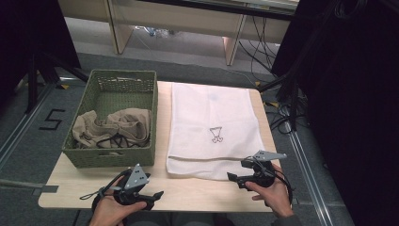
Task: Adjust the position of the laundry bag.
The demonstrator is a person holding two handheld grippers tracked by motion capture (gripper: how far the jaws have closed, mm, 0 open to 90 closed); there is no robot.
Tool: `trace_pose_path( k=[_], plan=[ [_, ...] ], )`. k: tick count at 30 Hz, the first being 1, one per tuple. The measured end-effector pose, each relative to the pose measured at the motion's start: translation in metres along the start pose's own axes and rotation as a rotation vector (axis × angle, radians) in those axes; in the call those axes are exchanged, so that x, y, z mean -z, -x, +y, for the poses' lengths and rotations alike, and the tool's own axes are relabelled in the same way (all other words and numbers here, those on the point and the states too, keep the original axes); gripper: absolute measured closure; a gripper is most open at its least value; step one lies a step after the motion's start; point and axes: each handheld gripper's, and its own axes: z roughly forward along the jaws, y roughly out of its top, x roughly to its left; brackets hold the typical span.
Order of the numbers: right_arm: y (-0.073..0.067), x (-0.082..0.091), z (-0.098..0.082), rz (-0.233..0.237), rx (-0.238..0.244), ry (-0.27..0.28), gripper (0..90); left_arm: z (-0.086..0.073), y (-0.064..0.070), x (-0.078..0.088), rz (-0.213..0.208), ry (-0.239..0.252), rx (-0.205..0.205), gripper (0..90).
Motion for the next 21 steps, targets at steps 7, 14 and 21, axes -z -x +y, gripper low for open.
trace_pose_path(
  k=[7,14,21],
  plan=[
    [0.001,0.000,0.001,-0.006,0.013,0.013,21.2,0.002,-0.001,0.001,0.007,0.018,0.005,26.3],
    [0.001,-0.001,0.002,-0.010,0.018,0.006,21.3,0.004,-0.001,0.001,0.003,0.028,-0.006,27.8],
    [0.001,-0.005,0.002,-0.014,0.027,0.005,21.9,0.015,-0.002,-0.012,-0.018,0.044,-0.029,32.4]
  ],
)
